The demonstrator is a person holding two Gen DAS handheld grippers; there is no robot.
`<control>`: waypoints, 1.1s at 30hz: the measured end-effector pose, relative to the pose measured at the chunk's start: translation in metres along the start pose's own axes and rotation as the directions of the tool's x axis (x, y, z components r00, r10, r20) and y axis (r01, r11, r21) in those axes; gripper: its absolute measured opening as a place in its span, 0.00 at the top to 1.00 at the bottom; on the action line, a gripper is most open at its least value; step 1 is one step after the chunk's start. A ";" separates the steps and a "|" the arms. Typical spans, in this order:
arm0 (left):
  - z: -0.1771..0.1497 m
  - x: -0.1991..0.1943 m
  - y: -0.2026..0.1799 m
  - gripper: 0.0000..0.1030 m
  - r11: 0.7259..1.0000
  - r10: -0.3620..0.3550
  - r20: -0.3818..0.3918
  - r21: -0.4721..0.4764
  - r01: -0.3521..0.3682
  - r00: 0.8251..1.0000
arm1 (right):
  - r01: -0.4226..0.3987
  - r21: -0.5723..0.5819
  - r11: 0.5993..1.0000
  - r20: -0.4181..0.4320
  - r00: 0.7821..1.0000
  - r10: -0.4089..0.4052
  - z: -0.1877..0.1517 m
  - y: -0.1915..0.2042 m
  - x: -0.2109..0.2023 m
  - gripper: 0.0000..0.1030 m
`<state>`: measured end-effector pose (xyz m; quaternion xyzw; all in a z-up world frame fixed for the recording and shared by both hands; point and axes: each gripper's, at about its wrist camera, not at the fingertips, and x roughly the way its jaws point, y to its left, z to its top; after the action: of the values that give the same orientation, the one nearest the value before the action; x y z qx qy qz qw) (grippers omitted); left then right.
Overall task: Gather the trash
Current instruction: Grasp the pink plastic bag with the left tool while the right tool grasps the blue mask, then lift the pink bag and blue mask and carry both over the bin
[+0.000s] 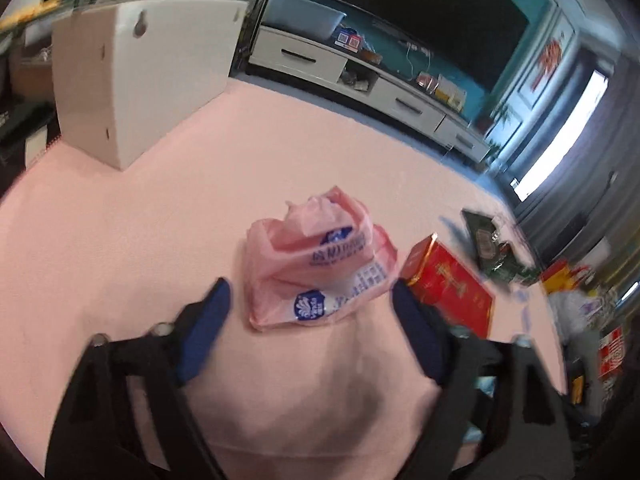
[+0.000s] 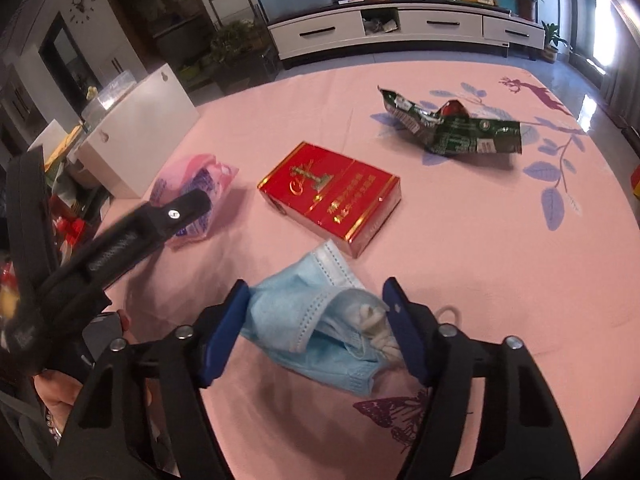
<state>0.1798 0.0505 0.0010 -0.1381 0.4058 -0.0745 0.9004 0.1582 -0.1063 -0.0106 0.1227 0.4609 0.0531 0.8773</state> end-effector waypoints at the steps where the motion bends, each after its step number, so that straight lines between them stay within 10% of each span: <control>1: 0.000 0.001 0.000 0.54 1.000 -0.013 -0.007 -0.005 0.013 1.000 | 0.001 -0.013 1.000 -0.005 1.000 -0.001 -0.002 0.000 0.002 0.44; 7: 0.000 0.003 0.014 0.69 0.993 -0.081 0.000 -0.084 0.080 0.997 | 0.035 -0.058 0.998 0.009 0.999 -0.035 -0.011 0.000 -0.007 0.71; 16: 0.005 -0.025 0.006 0.71 0.988 -0.080 0.008 -0.131 0.080 0.997 | 0.045 -0.053 0.998 0.072 0.997 -0.041 -0.031 -0.028 -0.066 0.72; 33: -0.048 -0.119 -0.129 0.70 0.970 -0.168 0.048 0.185 0.157 0.985 | 0.171 0.191 0.967 0.277 0.935 -0.221 -0.062 -0.166 -0.204 0.72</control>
<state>0.0623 -0.0522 0.0948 -0.0909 0.3558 -0.1801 0.9125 -0.0126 -0.2984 0.0743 0.1541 0.3371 -0.0918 0.9242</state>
